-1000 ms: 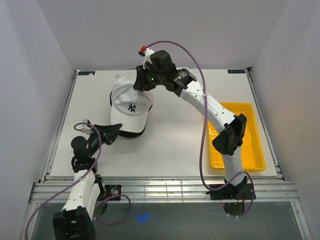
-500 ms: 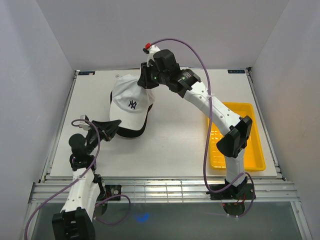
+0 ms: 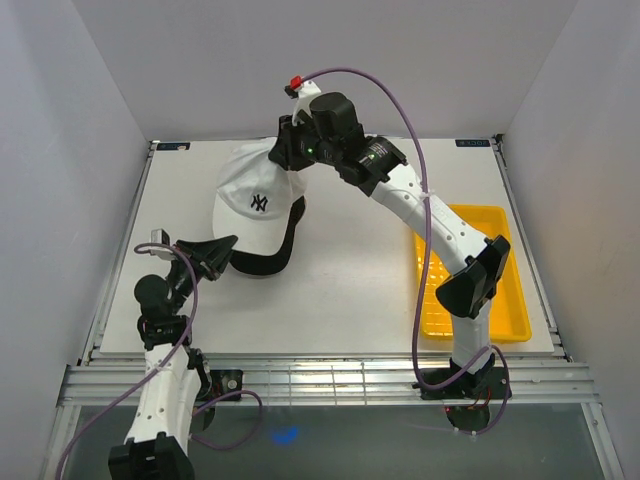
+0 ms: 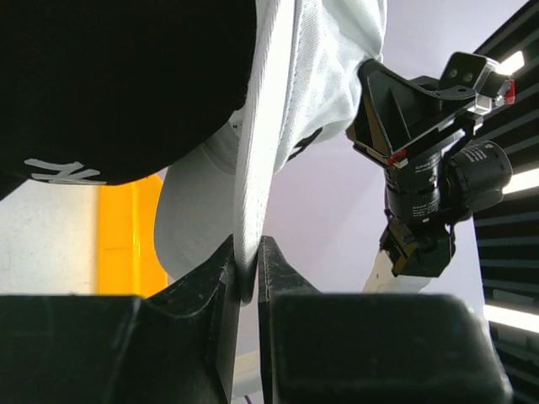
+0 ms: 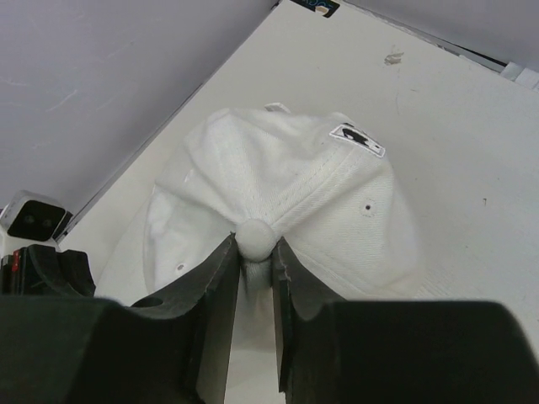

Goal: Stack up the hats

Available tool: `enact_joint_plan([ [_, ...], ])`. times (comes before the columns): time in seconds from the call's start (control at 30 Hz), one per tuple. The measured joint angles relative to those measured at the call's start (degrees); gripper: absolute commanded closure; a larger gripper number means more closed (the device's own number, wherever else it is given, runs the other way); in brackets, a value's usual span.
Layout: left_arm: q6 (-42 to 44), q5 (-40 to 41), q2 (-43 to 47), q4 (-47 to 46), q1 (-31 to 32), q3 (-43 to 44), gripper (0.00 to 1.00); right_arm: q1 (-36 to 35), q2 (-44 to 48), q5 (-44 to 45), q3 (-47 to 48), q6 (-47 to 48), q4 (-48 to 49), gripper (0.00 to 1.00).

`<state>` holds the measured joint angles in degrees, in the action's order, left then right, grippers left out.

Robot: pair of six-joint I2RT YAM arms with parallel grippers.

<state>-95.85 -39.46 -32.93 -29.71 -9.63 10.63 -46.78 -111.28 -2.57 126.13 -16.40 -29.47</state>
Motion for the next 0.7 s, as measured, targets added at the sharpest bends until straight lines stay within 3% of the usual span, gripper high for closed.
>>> enact_joint_plan([
  [0.17,-0.83,2.47,3.52,-0.24,0.00,-3.21,1.00,-0.59,-2.40,-1.05,1.33,0.46,0.96,0.69],
  [0.7,-3.89,2.67,2.29,-0.26,0.00,-7.32,1.00,-0.85,-6.36,-1.05,2.40,0.74,0.52,0.53],
])
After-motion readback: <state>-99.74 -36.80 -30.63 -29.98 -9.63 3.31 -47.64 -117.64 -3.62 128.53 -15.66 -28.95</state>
